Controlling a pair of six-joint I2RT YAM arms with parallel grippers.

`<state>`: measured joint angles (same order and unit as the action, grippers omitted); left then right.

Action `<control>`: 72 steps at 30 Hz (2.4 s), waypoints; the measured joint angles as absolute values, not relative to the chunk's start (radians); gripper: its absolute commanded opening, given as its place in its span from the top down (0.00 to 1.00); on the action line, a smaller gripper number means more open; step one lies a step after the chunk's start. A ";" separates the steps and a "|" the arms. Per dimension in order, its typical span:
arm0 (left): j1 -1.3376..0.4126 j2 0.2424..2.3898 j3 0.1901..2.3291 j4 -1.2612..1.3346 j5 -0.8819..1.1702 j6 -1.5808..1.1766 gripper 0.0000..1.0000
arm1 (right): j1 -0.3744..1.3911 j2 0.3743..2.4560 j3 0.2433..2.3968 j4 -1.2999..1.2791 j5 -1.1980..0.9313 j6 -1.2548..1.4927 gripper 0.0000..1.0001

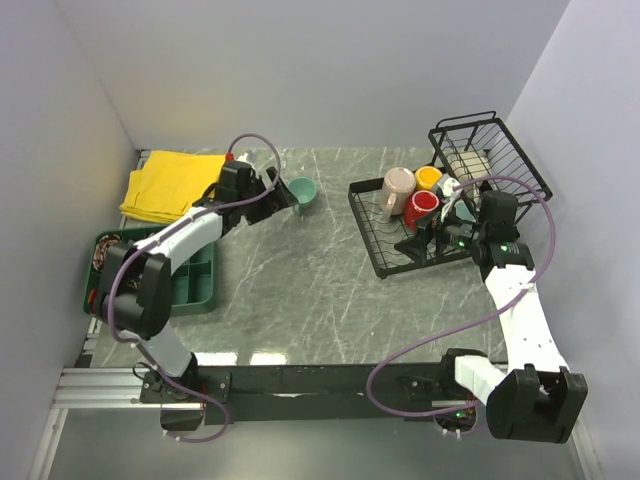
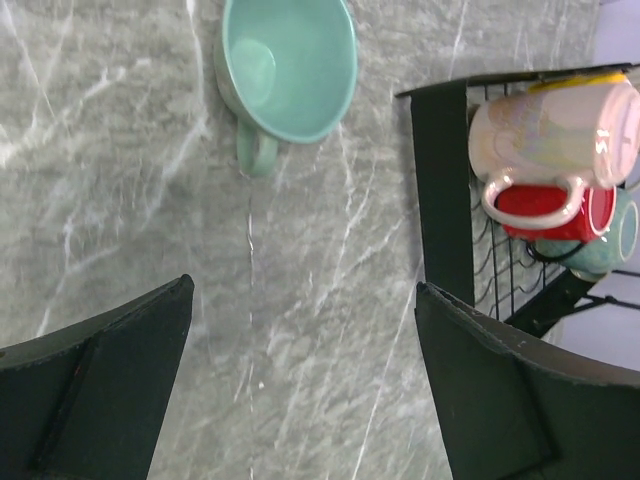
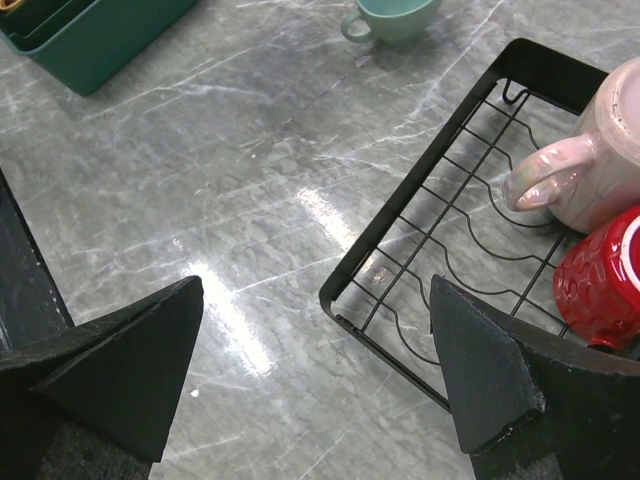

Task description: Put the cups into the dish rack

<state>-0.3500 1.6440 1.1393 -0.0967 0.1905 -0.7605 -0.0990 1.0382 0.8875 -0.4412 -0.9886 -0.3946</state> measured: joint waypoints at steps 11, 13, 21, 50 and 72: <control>-0.332 1.824 1.303 -0.171 0.202 -0.739 0.02 | -0.105 1.038 0.876 -0.442 -0.987 -0.395 0.00; -0.331 1.859 1.339 -0.193 0.202 -0.735 0.06 | -0.105 1.038 0.876 -0.442 -0.987 -0.396 0.00; -0.324 2.041 1.557 -0.277 0.187 -0.723 0.27 | -0.105 1.038 0.876 -0.442 -0.989 -0.403 0.00; -0.308 2.304 1.846 -0.387 0.197 -0.690 0.99 | -0.123 1.037 0.848 -0.434 -1.040 -0.400 0.00; -0.406 1.381 0.805 0.819 0.449 -1.414 0.99 | 0.275 1.074 1.126 -0.325 -1.086 0.111 0.00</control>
<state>-0.4057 1.3811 0.8047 0.8192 0.4492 -1.4139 0.2749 1.0737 1.1263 -0.3252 -1.0863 0.1112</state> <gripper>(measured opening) 0.061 0.998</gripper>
